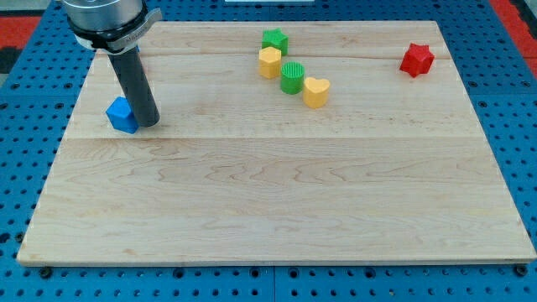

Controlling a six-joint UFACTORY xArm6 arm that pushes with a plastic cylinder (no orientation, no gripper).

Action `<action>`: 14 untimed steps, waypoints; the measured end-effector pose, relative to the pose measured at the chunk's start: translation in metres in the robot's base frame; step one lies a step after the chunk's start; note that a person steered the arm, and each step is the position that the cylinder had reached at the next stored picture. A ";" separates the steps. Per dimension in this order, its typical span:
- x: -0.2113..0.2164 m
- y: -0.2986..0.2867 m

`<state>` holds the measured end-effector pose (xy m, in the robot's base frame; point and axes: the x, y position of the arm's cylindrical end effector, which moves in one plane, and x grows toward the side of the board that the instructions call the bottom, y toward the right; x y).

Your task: Place the red circle right to the blue cube

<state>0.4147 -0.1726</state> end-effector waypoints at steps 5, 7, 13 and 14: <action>-0.096 0.076; -0.152 0.007; -0.089 0.061; -0.095 0.046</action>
<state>0.3200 -0.1263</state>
